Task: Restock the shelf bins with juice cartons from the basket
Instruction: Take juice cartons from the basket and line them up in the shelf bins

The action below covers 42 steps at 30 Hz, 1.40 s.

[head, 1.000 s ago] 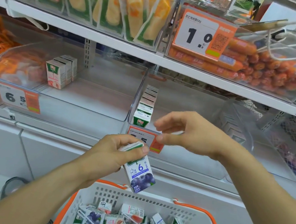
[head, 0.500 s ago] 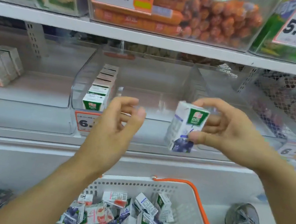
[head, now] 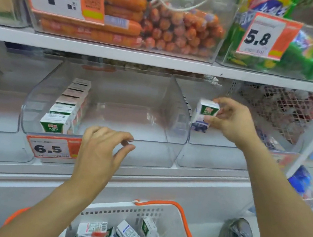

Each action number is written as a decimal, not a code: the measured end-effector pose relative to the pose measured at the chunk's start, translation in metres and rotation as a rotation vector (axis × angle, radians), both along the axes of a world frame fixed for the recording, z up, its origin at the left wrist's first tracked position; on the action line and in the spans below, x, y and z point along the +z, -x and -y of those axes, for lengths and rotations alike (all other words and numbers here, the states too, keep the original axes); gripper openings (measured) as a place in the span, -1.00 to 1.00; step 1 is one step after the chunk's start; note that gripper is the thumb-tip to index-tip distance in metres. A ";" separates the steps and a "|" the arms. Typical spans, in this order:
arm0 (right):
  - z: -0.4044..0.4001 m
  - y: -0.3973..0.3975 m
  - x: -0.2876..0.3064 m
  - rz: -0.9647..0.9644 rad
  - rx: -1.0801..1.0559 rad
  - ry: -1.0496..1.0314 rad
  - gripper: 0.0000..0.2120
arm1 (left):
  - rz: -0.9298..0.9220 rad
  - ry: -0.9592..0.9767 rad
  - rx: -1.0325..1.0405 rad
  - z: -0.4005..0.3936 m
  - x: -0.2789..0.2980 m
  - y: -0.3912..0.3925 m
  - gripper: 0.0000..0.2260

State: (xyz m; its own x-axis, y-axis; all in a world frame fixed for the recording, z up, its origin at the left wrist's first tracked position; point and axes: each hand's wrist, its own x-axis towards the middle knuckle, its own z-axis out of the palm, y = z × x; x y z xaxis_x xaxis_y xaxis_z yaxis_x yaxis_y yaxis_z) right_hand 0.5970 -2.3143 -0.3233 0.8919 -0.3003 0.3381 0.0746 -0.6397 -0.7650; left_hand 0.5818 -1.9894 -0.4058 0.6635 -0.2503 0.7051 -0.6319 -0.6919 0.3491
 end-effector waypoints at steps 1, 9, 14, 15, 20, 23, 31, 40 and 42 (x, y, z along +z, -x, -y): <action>-0.004 -0.007 -0.007 -0.042 0.004 0.016 -0.57 | 0.010 0.000 0.005 0.001 -0.002 0.000 -0.84; -0.024 -0.028 -0.013 -0.157 0.009 0.132 -0.60 | 0.039 -0.021 0.012 0.001 -0.005 -0.001 -0.80; -0.023 -0.022 -0.016 -0.217 0.019 0.213 -0.60 | 0.080 -0.024 0.007 0.001 -0.007 -0.001 -0.78; -0.023 -0.022 -0.018 -0.241 0.023 0.236 -0.59 | 0.084 -0.026 0.008 0.001 -0.007 -0.001 -0.78; -0.028 -0.028 -0.023 -0.254 -0.041 0.340 -0.55 | 0.088 -0.036 0.022 0.002 -0.007 0.001 -0.76; -0.030 -0.030 -0.022 -0.234 -0.050 0.357 -0.53 | 0.089 -0.026 0.025 0.002 -0.006 0.002 -0.76; -0.016 -0.018 -0.012 -0.238 -0.021 0.368 -0.52 | 0.059 -0.012 0.026 0.002 -0.003 0.004 -0.74; -0.050 0.089 0.019 0.031 0.193 0.043 -0.89 | 0.154 -0.099 0.050 0.000 -0.005 0.020 -0.80; -0.066 0.106 -0.004 -0.057 0.327 -0.098 -0.90 | 0.162 -0.064 -0.058 0.006 -0.003 0.032 -0.87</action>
State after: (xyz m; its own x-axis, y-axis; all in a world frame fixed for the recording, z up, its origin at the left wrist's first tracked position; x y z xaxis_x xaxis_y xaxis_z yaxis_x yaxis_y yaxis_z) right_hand 0.4908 -2.2479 -0.3276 0.9629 -0.0238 0.2687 0.2190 -0.5125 -0.8303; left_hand 0.5493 -1.9957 -0.4089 0.5262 -0.3320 0.7829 -0.7154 -0.6705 0.1965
